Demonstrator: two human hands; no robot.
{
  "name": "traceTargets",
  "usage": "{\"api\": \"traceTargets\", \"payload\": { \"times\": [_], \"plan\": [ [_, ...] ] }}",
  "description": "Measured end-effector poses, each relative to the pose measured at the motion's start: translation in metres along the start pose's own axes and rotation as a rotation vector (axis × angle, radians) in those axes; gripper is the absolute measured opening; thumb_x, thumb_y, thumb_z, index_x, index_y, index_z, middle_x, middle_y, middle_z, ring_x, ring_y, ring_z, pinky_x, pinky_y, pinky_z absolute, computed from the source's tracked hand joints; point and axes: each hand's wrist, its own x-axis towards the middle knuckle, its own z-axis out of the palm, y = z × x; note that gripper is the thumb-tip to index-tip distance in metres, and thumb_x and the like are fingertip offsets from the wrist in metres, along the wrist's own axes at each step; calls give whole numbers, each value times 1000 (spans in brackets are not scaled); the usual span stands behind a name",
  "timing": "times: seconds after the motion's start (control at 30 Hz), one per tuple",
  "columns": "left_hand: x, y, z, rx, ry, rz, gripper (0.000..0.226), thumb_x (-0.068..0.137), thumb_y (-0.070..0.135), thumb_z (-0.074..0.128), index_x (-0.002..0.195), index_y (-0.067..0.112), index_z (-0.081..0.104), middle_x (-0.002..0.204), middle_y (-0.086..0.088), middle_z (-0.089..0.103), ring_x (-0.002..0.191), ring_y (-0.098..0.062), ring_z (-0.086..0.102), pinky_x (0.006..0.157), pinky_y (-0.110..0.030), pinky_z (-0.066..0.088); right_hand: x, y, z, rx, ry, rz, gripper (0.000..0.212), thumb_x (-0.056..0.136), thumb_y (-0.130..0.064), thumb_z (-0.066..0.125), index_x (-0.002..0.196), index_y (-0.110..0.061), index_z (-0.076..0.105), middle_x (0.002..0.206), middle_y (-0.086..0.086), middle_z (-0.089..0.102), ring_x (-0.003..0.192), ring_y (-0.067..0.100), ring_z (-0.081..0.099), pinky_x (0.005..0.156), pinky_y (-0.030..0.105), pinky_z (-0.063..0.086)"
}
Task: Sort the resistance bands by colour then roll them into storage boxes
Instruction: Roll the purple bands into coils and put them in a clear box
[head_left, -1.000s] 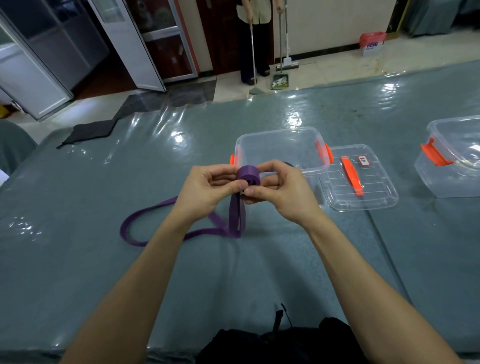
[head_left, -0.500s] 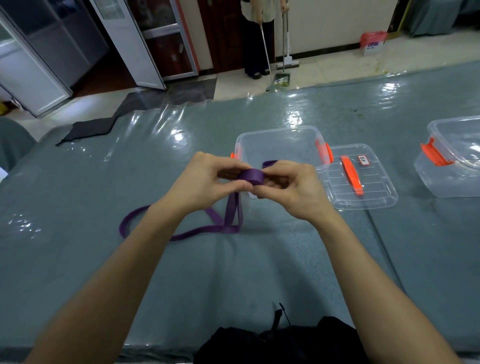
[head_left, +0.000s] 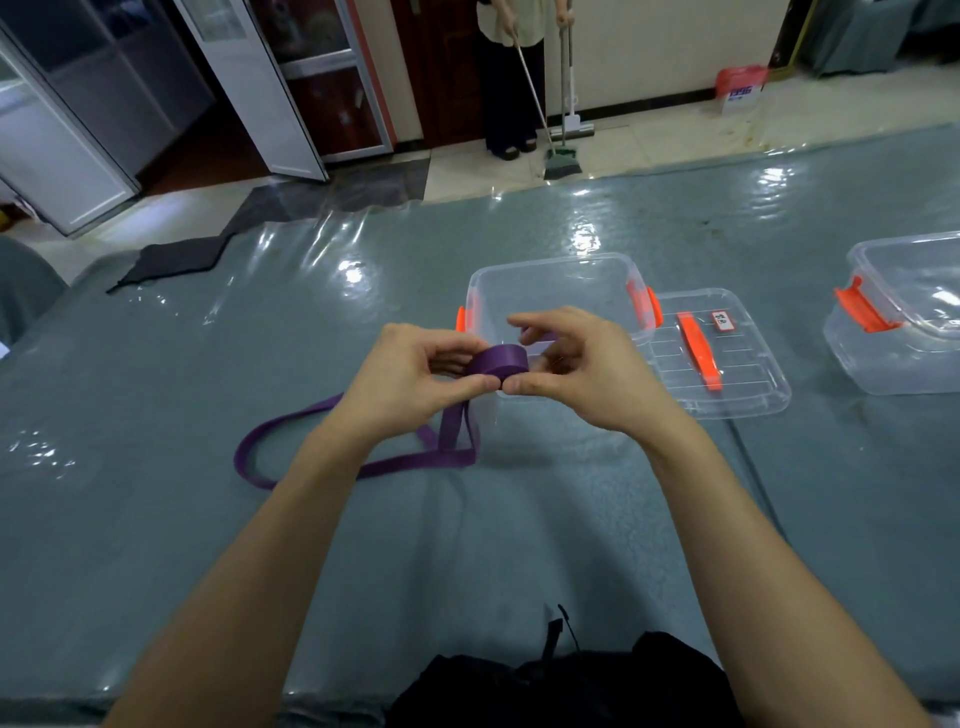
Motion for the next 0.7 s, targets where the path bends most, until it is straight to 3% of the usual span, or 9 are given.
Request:
{"api": "traceTargets", "payload": {
  "times": [0.17,0.23,0.3,0.37,0.5,0.6,0.7],
  "plan": [
    [9,10,-17,454,-127,179,27,89,35,87,115,26,84,96,11,84,93,1,77,89,-29,62,0,-8,11,-206,-34,-150,25,83,-30,91,105,-26,80,90,-5,71,82,16,69,81,45,57],
    [10,12,-18,297,-84,151,31,88,24,90,118,20,83,102,8,84,98,-2,79,95,-26,61,-3,-6,13,-46,30,-145,23,84,-23,91,104,-22,80,88,1,73,82,23,72,80,50,59],
    [8,10,-15,-72,40,12,40,82,8,92,121,10,81,107,0,84,104,-11,80,100,-28,61,-4,-8,11,205,101,-114,24,84,-14,89,105,-21,80,90,11,75,79,31,77,81,53,63],
    [6,4,-8,-327,144,-94,43,81,-3,87,123,2,78,108,-6,83,105,-17,80,98,-28,61,-2,-12,11,408,152,-77,28,85,-6,88,110,-14,79,93,19,78,78,33,78,82,47,64],
    [3,0,13,-500,210,-151,47,81,0,83,127,0,74,111,-12,81,101,-15,79,96,-27,61,1,-19,21,668,189,-5,33,89,5,79,121,9,71,98,22,79,77,25,76,80,30,61],
    [4,1,14,-529,221,-118,47,78,13,84,123,4,76,112,-14,81,104,-20,79,101,-33,61,-1,-18,30,746,219,34,32,92,5,76,123,9,71,99,17,79,81,21,76,79,27,60],
    [1,-1,9,-484,187,-113,37,77,16,86,113,14,81,107,-8,83,102,-19,80,98,-30,62,0,-11,33,561,240,51,31,89,-6,83,119,-2,78,105,12,75,81,14,69,79,26,54]
  ]
}}
